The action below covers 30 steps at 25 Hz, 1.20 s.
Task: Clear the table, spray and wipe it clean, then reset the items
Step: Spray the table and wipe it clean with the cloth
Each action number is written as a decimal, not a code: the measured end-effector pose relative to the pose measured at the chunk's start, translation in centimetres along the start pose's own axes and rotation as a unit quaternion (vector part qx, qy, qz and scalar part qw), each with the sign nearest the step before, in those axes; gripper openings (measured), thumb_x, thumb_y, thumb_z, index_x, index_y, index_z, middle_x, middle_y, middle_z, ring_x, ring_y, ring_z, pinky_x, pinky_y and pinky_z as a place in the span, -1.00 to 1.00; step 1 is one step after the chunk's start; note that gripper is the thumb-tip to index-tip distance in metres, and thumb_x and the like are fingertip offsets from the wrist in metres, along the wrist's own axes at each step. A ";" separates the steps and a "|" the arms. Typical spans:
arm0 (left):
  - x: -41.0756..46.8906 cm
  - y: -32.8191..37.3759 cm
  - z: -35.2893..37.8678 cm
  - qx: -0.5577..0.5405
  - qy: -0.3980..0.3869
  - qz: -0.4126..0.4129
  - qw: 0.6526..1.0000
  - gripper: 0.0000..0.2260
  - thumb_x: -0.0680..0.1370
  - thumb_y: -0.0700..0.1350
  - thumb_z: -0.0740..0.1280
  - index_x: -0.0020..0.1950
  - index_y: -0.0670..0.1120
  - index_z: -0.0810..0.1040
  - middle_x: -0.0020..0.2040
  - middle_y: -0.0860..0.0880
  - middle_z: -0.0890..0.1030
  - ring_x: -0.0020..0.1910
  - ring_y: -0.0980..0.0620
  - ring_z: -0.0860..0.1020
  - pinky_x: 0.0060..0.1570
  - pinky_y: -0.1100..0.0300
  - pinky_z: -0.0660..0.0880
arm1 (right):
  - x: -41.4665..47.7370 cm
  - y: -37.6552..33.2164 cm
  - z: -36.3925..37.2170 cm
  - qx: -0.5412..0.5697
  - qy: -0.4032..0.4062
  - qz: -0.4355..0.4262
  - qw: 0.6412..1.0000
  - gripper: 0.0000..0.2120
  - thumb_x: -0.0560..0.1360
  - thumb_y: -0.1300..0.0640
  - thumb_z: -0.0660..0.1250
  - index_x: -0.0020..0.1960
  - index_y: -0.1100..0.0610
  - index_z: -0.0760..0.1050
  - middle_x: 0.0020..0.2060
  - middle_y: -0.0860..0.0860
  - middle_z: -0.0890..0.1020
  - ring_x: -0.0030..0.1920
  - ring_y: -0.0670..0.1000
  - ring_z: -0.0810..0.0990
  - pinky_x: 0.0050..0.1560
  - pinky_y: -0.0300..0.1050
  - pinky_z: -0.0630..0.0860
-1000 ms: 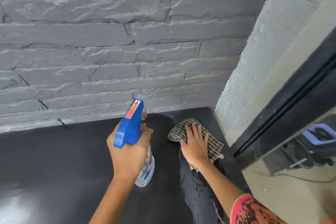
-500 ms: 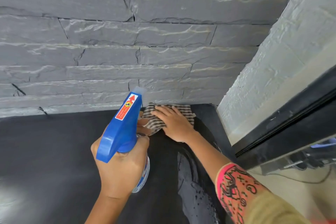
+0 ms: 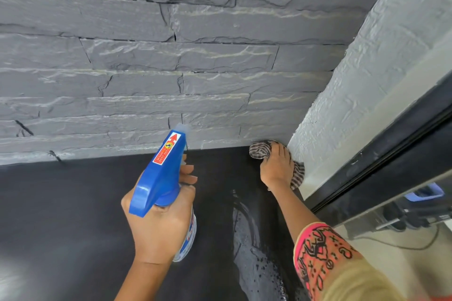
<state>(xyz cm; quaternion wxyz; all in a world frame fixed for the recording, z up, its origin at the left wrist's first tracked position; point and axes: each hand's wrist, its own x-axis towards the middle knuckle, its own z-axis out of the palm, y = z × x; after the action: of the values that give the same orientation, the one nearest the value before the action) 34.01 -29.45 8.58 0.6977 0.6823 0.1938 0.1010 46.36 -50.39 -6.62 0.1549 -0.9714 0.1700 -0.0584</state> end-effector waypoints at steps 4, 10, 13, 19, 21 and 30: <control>-2.2 -0.5 -1.7 -0.038 0.006 0.181 0.983 -0.77 0.33 -0.32 0.32 -0.11 -0.04 0.52 -0.29 0.14 0.65 -0.26 0.14 0.63 -0.14 0.39 0.52 | -4.2 0.5 -0.9 -0.076 -0.019 0.016 0.997 -0.44 0.55 0.05 0.13 0.50 0.07 0.03 0.51 0.11 0.10 0.49 0.16 0.07 0.45 0.13 0.07; -0.9 -1.7 -1.5 -0.040 0.001 0.218 0.975 -0.75 0.32 -0.31 0.29 -0.11 -0.01 0.52 -0.24 0.18 0.66 -0.25 0.15 0.64 -0.16 0.40 0.53 | -11.3 5.2 -0.5 -0.130 -0.025 -0.119 0.984 -0.39 0.50 -0.01 0.25 0.49 -0.04 0.13 0.48 0.08 0.23 0.48 0.15 0.15 0.45 0.16 0.02; -0.7 -1.8 -1.4 -0.033 0.002 0.227 0.973 -0.76 0.33 -0.33 0.28 -0.10 -0.05 0.52 -0.26 0.21 0.65 -0.25 0.18 0.63 -0.16 0.41 0.53 | -6.1 4.6 -0.5 -0.099 -0.021 -0.122 0.987 -0.46 0.53 0.01 0.14 0.49 -0.02 0.12 0.49 0.08 0.18 0.48 0.14 0.11 0.47 0.12 0.01; -0.7 -1.7 -1.4 -0.047 0.001 0.227 0.973 -0.76 0.33 -0.35 0.28 -0.12 -0.04 0.51 -0.27 0.20 0.65 -0.26 0.15 0.63 -0.16 0.37 0.54 | 0.7 1.9 0.3 -0.091 -0.071 -0.054 0.992 -0.47 0.56 -0.04 0.12 0.48 -0.04 0.05 0.51 0.07 0.07 0.50 0.16 0.01 0.41 0.27 0.11; -0.8 -1.7 -1.4 -0.039 0.000 0.230 0.972 -0.73 0.34 -0.33 0.28 -0.14 0.03 0.49 -0.27 0.23 0.65 -0.25 0.17 0.63 -0.14 0.38 0.53 | -0.8 1.4 0.0 -0.096 -0.081 -0.071 0.990 -0.47 0.57 -0.07 0.08 0.49 -0.07 0.02 0.52 0.04 0.03 0.50 0.15 -0.05 0.42 0.35 0.01; -1.0 -1.3 -1.5 -0.037 0.007 0.210 0.977 -0.64 0.32 -0.30 0.28 -0.30 0.21 0.57 -0.31 0.20 0.65 -0.27 0.14 0.62 -0.14 0.34 0.51 | -18.5 3.5 -0.6 -0.066 -0.161 -0.406 0.897 -0.19 0.37 0.01 0.26 0.47 -0.29 -0.11 0.53 -0.12 -0.07 0.52 0.04 -0.16 0.37 0.33 -0.31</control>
<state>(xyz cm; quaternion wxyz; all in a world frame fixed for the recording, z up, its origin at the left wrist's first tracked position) 32.31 -28.61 7.43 0.6846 0.6807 0.0471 0.2565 27.92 -47.23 -8.28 0.0787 -0.9603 -0.2625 0.0522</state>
